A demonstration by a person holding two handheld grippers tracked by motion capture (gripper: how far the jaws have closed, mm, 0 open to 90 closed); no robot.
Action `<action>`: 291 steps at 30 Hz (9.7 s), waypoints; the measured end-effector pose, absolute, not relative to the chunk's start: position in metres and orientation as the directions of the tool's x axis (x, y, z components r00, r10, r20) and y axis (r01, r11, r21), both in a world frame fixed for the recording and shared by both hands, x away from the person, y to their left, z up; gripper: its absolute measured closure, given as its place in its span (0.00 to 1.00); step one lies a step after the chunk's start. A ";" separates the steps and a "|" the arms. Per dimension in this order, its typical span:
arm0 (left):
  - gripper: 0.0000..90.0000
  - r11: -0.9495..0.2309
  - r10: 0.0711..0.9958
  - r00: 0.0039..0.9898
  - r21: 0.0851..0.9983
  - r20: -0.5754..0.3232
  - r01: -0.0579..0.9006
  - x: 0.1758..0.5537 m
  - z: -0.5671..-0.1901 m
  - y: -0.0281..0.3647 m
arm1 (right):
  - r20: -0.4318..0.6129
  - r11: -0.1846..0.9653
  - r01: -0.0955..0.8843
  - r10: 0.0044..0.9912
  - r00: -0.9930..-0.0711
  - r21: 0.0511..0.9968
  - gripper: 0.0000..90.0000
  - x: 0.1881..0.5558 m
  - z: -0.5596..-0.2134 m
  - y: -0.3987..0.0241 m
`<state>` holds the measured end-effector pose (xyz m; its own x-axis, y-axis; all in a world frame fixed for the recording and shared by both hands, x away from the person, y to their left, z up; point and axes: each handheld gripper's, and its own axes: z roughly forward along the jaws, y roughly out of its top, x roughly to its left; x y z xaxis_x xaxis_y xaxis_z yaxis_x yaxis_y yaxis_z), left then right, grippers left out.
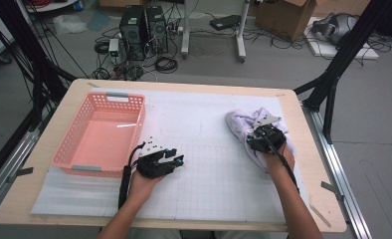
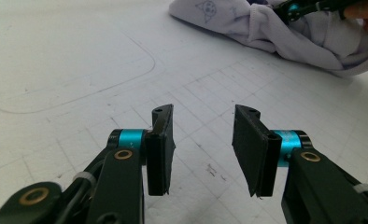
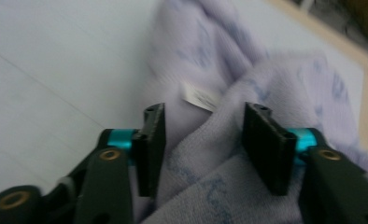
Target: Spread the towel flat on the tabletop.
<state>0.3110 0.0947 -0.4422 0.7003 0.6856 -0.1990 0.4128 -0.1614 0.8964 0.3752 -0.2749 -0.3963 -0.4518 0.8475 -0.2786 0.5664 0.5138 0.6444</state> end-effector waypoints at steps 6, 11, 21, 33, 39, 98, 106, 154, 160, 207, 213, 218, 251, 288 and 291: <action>0.65 -0.164 0.679 0.707 0.898 -0.197 0.408 0.310 -0.443 0.094 | -0.244 0.481 0.635 0.871 -0.427 0.604 0.93 0.371 -0.399 -0.316; 0.64 -0.168 0.674 0.713 0.900 -0.193 0.403 0.309 -0.443 0.094 | -0.097 0.301 0.616 0.934 -0.343 0.728 0.64 0.363 -0.388 -0.340; 0.63 -0.160 0.675 0.711 0.901 -0.198 0.403 0.306 -0.444 0.097 | -0.071 0.363 0.659 0.902 -0.425 0.659 0.40 0.390 -0.417 -0.299; 0.63 -0.156 0.698 0.693 0.905 -0.183 0.395 0.308 -0.443 0.103 | 0.114 0.399 0.617 0.772 -0.625 0.678 0.91 0.376 -0.420 -0.269; 0.63 -0.153 0.707 0.684 0.905 -0.181 0.398 0.309 -0.443 0.107 | 0.214 0.362 0.546 0.652 -0.728 0.756 0.85 0.361 -0.411 -0.239; 0.92 -0.271 0.806 0.590 0.859 -0.044 0.434 0.455 -0.410 0.001 | 0.113 0.227 0.525 0.835 -0.538 0.820 0.69 0.272 -0.405 -0.359; 0.70 -0.133 0.870 0.472 0.855 -0.141 0.501 0.475 -0.405 0.029 | 0.116 0.209 0.524 0.846 -0.520 0.826 0.69 0.273 -0.405 -0.361; 0.92 -0.339 0.637 0.767 0.868 -0.073 0.364 0.314 -0.430 0.066 | 0.158 0.247 0.641 0.848 -0.506 0.727 0.52 0.348 -0.413 -0.294; 0.92 -0.292 0.663 0.741 0.874 -0.107 0.388 0.303 -0.440 0.090 | 0.066 0.370 0.654 0.838 -0.541 0.660 0.84 0.384 -0.428 -0.269; 0.71 -0.285 0.596 0.796 0.899 -0.106 0.333 0.262 -0.442 0.071 | -0.022 0.415 0.433 0.741 -0.671 0.800 0.96 0.294 -0.409 -0.272; 0.56 -0.266 0.589 0.797 0.899 -0.134 0.348 0.264 -0.443 0.068 | -0.031 0.355 0.462 0.818 -0.574 0.813 0.96 0.273 -0.409 -0.339; 0.56 -0.260 0.581 0.801 0.901 -0.141 0.348 0.267 -0.444 0.068 | -0.093 0.353 0.540 0.888 -0.449 0.764 0.96 0.264 -0.418 -0.376; 0.97 -0.525 0.528 0.848 0.768 -0.044 0.367 0.315 -0.441 -0.010 | 0.031 0.193 0.529 0.922 -0.386 0.827 0.62 0.256 -0.413 -0.374; 0.69 -0.252 0.625 0.755 0.864 -0.198 0.435 0.255 -0.429 0.113 | -0.016 0.342 0.628 0.886 -0.464 0.699 0.95 0.283 -0.432 -0.340; 0.64 -0.260 0.621 0.759 0.862 -0.195 0.434 0.275 -0.425 0.096 | -0.017 0.326 0.642 0.899 -0.438 0.694 0.94 0.270 -0.427 -0.350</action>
<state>0.2754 0.0961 -0.4250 0.7592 0.6209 -0.1950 0.4342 -0.2601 0.8625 0.2701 -0.3502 -0.4272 -0.4380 0.8988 -0.0172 0.6416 0.3260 0.6943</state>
